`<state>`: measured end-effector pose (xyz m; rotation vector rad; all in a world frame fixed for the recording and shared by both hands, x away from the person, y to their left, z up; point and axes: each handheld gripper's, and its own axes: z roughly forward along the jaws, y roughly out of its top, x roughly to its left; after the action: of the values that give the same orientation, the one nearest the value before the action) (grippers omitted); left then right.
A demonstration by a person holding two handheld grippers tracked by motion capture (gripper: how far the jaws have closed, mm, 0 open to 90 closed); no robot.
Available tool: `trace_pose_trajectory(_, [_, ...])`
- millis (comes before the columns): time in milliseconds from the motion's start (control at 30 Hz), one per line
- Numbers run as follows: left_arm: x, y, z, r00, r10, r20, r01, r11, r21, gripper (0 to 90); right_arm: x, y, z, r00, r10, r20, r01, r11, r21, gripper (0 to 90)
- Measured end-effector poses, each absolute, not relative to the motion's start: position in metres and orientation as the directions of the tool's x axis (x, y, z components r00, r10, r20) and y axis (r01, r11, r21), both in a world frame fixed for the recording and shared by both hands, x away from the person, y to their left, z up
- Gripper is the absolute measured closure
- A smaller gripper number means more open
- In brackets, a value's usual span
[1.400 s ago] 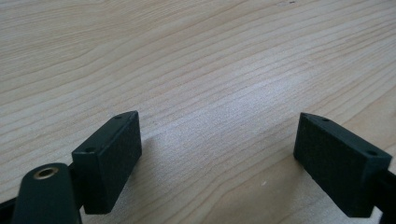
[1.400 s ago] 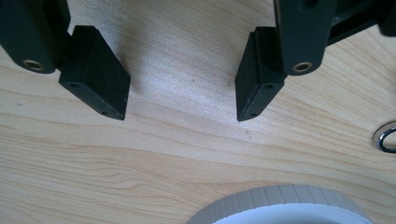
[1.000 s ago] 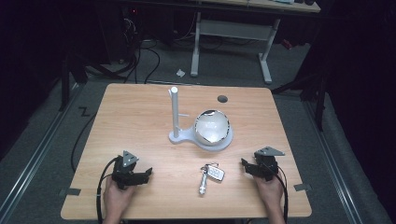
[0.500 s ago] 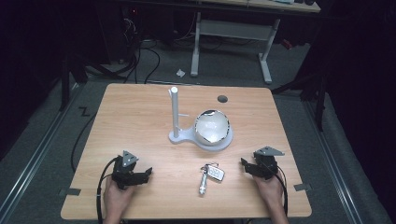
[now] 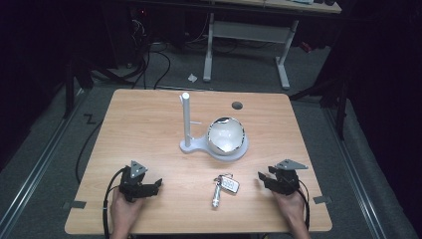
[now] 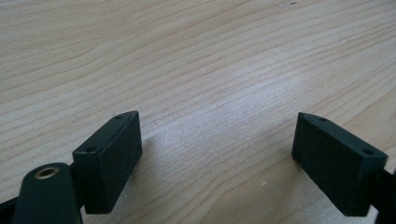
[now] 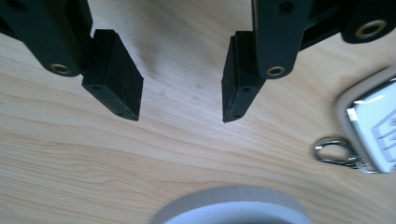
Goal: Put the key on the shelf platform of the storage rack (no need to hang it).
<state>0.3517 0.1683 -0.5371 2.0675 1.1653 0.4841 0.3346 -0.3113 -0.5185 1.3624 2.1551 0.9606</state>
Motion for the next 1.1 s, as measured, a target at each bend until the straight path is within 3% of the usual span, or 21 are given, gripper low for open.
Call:
trace_pose_trajectory(367, [0.352, 0.168, -0.537, 0.523, 0.852, -0.018, 0.587, -0.345, 0.732, 16.4, 0.315, -0.286, -0.506, -0.557, 0.829, 0.049, 0.568, 0.338, 0.751, 49.7])
trace_pose_trajectory(1100, [0.352, 0.168, -0.537, 0.523, 0.852, -0.018, 0.588, -0.345, 0.732, 16.5, 0.320, -0.226, -0.505, -0.672, 0.740, 0.028, 0.520, 0.445, 0.729, 43.4])
